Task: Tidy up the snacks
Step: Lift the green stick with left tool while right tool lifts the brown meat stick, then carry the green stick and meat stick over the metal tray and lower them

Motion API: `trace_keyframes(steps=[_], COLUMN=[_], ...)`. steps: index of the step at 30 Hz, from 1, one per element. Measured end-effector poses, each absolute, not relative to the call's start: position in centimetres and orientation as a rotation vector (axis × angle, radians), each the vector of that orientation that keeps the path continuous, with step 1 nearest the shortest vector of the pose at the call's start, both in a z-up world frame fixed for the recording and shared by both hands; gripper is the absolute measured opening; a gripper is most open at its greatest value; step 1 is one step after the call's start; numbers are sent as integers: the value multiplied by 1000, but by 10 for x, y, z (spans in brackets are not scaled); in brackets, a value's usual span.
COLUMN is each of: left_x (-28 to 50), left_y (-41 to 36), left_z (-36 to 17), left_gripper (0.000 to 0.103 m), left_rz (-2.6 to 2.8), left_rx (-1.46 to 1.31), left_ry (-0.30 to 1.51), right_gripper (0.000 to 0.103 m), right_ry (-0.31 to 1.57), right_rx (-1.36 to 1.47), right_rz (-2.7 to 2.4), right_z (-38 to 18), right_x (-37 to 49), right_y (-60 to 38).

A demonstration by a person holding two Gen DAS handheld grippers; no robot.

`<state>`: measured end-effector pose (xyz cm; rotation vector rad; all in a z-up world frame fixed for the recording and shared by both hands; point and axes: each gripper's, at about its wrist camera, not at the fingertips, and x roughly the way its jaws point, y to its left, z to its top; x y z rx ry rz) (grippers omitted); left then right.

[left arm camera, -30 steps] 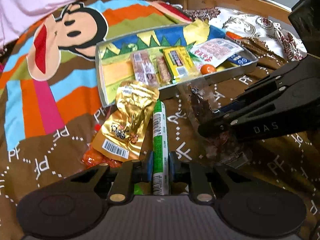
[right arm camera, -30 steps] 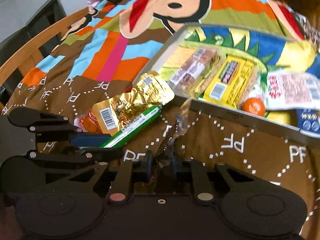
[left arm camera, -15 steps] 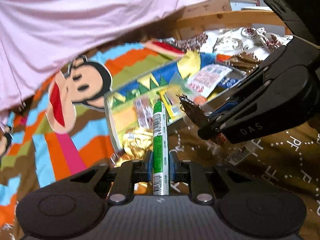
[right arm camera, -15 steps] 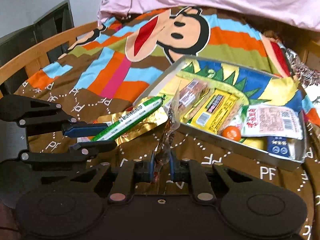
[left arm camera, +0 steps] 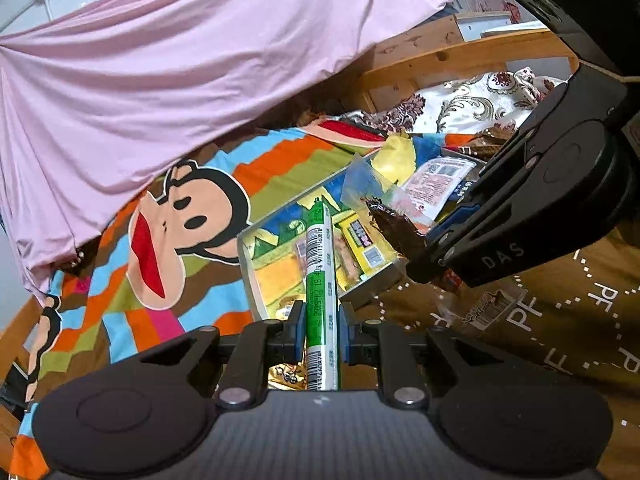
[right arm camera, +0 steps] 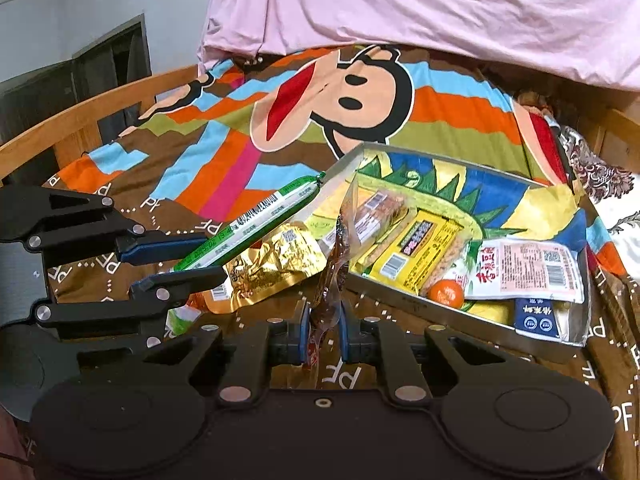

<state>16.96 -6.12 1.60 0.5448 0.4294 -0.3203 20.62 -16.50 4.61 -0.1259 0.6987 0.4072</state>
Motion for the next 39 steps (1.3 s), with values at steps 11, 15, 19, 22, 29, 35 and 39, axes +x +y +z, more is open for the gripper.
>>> trace_keyframes(steps=[11,15,19,22,29,35,39], left_x=[162,162,165,173,225,282,308], left_y=[-67,-69,-70,-73,-77,-76,-76], left_z=[17,17,19,19,17,4,-12], left_gripper=[18,18,18,18,18,18,18], left_rz=[-283,-266,-240,-206,-119,-53,-61], left_rx=[608,620,613,599,488,411,357], left_ry=[325,294,259,216,148,224,326], right_gripper=[15,15,15,15,15,16,16], right_ry=[626,605,570,534,400,359,405], right_rx=[-123,-118,-121,-112,-133,-198,-203], right_rz=[415,411,402,390,307,181,122], right_z=[51,53,56,59,69,59,44], right_x=[205,205,208,216,244,275,297], right_y=[-164,-165,-165,-165,-174,-190,-197])
